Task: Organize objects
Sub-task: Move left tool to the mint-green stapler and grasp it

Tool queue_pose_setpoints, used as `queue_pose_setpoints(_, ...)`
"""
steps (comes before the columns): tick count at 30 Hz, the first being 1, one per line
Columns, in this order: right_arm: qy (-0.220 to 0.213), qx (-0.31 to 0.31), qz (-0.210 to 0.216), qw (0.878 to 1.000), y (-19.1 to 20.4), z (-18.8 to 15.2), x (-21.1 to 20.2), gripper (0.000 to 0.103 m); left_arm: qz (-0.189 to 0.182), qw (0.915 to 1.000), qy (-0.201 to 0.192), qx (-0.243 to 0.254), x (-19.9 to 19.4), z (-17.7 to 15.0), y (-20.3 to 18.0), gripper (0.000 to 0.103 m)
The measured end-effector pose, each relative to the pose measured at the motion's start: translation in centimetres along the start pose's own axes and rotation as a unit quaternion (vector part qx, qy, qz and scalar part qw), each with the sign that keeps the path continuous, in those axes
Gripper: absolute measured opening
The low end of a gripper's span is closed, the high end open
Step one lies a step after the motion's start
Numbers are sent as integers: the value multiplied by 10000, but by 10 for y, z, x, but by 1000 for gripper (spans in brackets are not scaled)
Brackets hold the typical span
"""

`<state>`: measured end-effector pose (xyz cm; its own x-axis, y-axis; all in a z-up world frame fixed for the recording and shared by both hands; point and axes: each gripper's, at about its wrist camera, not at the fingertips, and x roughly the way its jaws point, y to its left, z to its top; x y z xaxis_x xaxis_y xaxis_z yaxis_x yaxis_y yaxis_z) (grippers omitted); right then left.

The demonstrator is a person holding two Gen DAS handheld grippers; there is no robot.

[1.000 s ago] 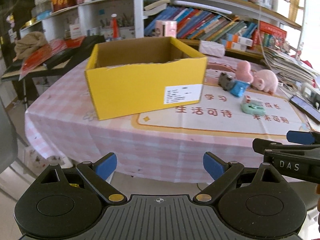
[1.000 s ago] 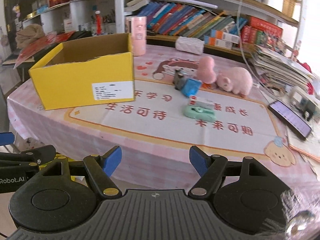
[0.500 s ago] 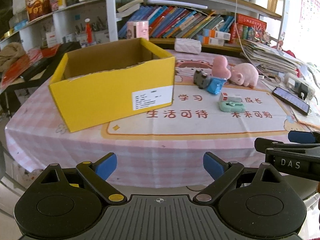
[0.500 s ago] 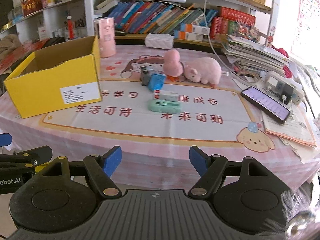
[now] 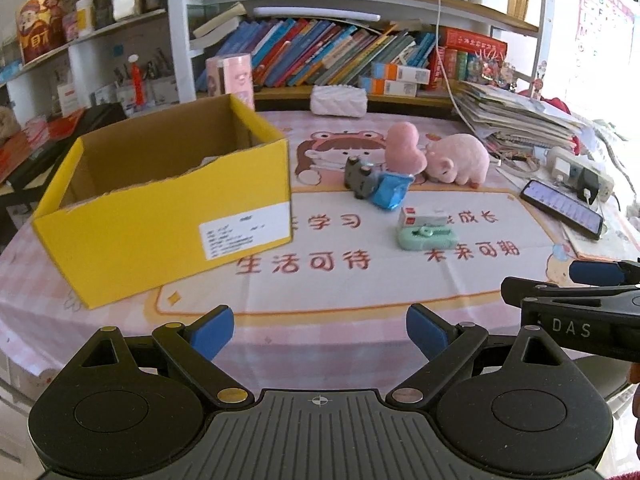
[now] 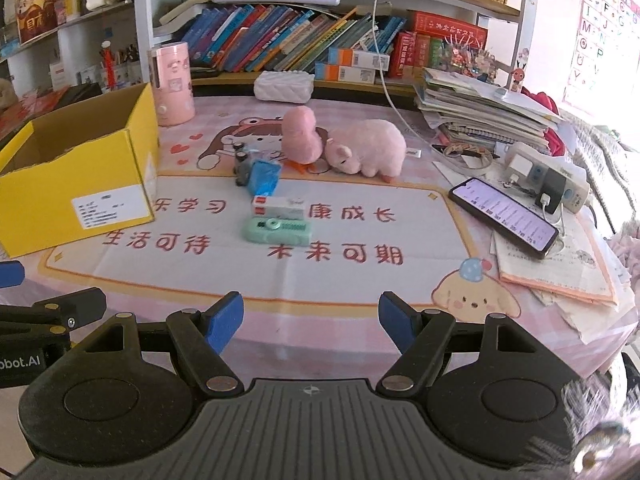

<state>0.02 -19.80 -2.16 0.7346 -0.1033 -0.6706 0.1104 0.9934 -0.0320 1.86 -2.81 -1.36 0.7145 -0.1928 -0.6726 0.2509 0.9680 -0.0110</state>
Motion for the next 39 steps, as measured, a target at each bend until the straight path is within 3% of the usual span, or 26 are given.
queue_pose_setpoints(21, 80, -224, 204, 9995, -59, 57, 64, 73, 178, 9997, 139, -104, 67, 51, -55, 95)
queue_pose_setpoints(36, 6, -307, 422, 9986, -100, 85, 104, 73, 95, 9981, 601, -106, 126, 65, -102, 93)
queue_pose_setpoints(39, -15, -372, 464, 9982, -105, 88, 109, 73, 45, 9970, 767, -125, 139, 65, -110, 89)
